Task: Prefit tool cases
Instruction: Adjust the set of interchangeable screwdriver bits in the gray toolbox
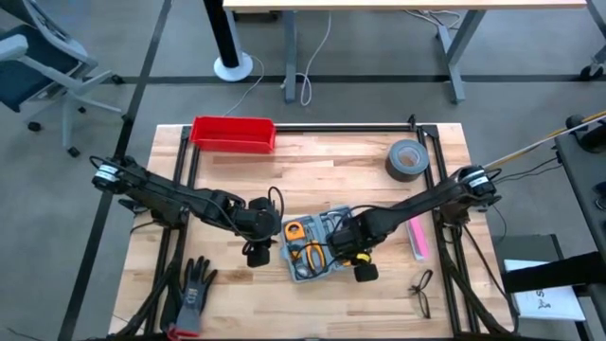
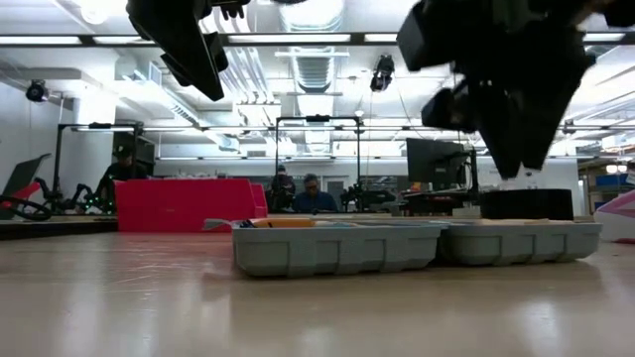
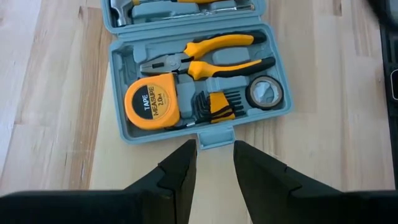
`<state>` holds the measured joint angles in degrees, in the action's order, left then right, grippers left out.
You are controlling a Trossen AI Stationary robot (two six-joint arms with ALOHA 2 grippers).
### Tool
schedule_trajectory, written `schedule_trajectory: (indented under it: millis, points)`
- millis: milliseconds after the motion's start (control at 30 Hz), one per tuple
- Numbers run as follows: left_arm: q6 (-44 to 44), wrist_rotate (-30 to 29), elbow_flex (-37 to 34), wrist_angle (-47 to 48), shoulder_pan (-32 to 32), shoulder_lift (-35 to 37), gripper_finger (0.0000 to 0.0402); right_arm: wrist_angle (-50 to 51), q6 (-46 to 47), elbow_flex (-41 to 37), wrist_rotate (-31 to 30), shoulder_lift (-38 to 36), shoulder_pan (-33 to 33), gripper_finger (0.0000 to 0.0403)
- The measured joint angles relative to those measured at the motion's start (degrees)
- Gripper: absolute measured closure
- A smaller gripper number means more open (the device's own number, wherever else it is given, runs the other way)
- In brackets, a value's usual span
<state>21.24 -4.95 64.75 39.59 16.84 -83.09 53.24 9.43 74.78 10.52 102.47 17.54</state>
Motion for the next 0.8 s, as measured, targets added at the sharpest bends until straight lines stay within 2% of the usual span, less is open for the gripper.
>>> schedule_trajectory:
  millis: [133,367,800]
  points:
    - [0.02,0.00,-0.02,-0.02,0.00,0.00,0.0287,-2.15,-1.75,-1.03,-0.04,2.19,0.09,0.0330]
    - [0.48,0.13,-0.02,0.56,0.13,0.15,0.0287,-9.45,-3.53,-7.55,0.68,5.21,-0.51,0.0344]
    - [0.32,0.17,0.00,0.42,0.24,0.35,0.0287,-8.52,0.04,-4.48,-2.29,0.58,-0.63,0.0330]
